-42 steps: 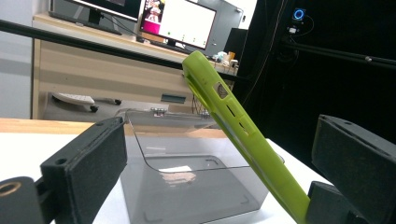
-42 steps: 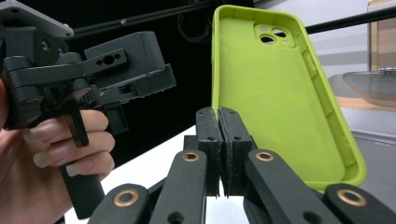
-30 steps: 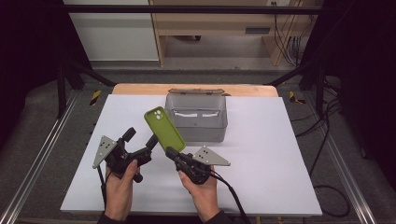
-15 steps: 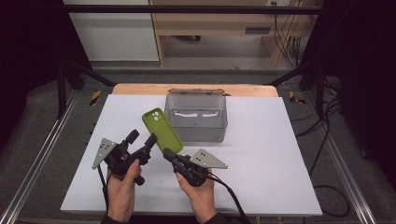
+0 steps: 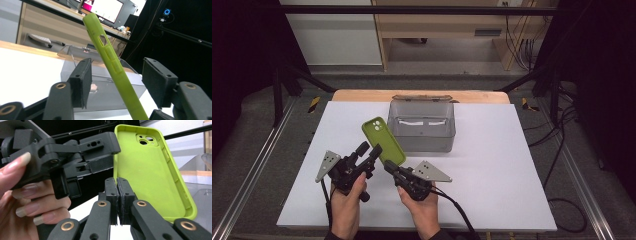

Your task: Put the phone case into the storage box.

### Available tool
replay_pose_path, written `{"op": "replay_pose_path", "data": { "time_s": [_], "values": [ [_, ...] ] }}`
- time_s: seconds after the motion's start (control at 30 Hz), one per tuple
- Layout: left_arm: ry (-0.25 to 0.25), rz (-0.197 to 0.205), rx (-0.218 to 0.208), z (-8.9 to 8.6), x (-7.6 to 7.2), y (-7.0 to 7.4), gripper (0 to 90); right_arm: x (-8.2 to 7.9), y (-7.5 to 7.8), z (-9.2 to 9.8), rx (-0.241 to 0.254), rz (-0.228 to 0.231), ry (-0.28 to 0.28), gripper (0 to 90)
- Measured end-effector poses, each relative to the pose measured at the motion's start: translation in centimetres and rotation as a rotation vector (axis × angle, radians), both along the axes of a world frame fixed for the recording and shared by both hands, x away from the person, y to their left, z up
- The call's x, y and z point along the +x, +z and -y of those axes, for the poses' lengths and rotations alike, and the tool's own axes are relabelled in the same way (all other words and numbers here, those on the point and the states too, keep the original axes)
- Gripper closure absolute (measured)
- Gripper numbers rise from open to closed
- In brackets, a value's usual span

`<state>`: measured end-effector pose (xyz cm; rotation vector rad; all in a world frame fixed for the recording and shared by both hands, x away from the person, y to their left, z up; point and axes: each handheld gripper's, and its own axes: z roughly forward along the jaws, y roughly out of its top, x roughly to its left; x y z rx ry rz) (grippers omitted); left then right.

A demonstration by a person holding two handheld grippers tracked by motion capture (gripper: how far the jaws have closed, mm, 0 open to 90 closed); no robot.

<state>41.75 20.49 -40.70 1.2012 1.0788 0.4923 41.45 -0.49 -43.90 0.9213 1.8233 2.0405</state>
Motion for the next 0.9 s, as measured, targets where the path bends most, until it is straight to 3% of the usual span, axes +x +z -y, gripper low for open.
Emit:
{"op": "replay_pose_path", "data": {
  "time_s": [0.57,0.9],
  "values": [
    [-0.018,-0.062,-0.061,-0.2,0.3,-0.9,58.3,-0.4,-0.4,-1.3,-0.006,-0.004,-0.006,88.1],
    [0.038,-0.052,-0.076,-0.5,0.0,-1.1,66.3,-0.7,-0.7,-2.0,0.011,-0.016,-0.013,88.0]
  ]
}}
